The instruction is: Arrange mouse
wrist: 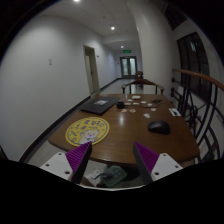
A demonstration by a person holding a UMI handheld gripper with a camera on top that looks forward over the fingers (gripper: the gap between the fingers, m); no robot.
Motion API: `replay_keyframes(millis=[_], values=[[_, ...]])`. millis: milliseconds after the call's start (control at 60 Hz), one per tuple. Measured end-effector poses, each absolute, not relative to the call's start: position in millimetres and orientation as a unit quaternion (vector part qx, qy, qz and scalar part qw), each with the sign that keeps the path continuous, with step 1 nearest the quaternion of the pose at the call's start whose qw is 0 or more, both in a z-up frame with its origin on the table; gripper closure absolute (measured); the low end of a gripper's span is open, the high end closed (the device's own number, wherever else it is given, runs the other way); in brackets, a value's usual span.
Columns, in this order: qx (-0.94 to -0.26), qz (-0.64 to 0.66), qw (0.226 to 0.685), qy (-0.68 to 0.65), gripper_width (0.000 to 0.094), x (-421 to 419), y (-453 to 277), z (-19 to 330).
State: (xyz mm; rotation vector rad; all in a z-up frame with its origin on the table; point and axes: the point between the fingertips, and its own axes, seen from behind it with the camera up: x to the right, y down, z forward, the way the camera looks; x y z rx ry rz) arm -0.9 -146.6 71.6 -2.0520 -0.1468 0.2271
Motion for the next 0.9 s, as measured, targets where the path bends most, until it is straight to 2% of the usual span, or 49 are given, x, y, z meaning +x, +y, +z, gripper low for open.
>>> replay_keyframes(millis=[200,350,533,817,900], values=[[-0.858,0.021,0.513,-0.026,0.0102,89.5,-108.1,55.6],[-0.876,-0.038,0.480,0.016,0.0108,170.5,-65.5,20.1],[-0.895,-0.045,0.444,0.021,0.0105,205.1,-15.3,-16.0],[-0.897,-0.028,0.440,0.031,0.0119,231.0,66.8,-18.5],[-0.896,-0.025,0.443,0.033,0.0189,238.9,89.2,-18.7]])
